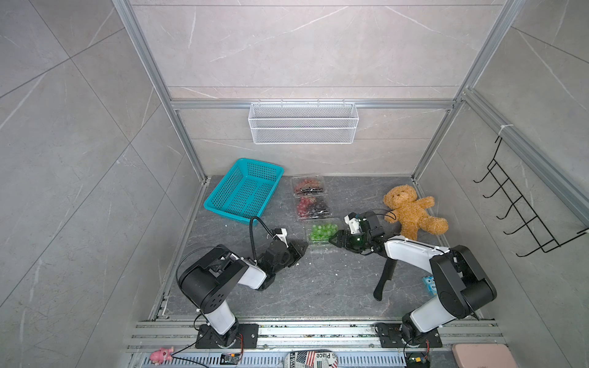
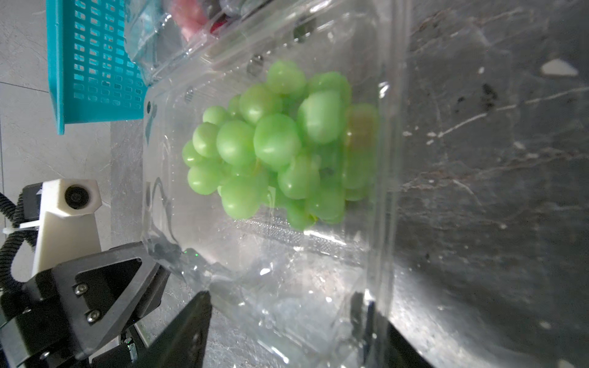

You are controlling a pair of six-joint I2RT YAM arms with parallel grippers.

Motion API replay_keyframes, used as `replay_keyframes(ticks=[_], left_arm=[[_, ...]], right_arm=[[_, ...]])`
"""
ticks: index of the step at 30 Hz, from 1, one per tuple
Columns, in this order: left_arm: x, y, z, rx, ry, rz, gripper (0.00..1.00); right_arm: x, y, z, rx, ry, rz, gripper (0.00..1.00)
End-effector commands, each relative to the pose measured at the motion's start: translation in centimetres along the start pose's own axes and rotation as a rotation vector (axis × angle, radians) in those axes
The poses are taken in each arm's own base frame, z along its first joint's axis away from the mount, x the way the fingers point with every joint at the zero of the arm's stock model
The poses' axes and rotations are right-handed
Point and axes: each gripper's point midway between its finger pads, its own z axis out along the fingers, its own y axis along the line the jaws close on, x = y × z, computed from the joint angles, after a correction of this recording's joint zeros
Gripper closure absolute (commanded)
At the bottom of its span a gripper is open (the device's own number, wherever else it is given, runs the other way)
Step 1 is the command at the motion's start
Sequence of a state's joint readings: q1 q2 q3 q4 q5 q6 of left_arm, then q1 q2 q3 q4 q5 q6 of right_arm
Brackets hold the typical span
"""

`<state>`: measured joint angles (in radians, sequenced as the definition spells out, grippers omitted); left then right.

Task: Pack grapes into containers
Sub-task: Close the packing box at the center of the board.

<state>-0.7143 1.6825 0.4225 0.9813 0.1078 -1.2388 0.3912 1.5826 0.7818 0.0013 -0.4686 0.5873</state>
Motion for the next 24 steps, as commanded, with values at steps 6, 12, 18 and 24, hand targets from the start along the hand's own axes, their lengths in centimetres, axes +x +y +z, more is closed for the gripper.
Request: replay_keyframes(ticks=[6, 12, 18, 24], left_arm=[[0.0, -1.2, 0.7, 0.036, 0.000, 0.005, 0.84], [0.0, -0.9, 0.6, 0.028, -0.005, -0.002, 0.90], [0.1, -0.9, 0.4, 0.028, -0.004, -0.004, 0.92], [-0.3, -0.8, -1.1, -0.035, -0.011, 0.049, 0.71]], right_arm=[[-0.5, 0.4, 0.2, -0.015, 0.000, 0.005, 0.29], [-0.5, 0.4, 0.2, -0.013, 0.001, 0.006, 0.29], [-0.6, 0.4, 0.1, -0.011, -0.003, -0.001, 0.29], [-1.1, 0.2, -1.3, 0.038, -0.040, -0.031, 0.24]])
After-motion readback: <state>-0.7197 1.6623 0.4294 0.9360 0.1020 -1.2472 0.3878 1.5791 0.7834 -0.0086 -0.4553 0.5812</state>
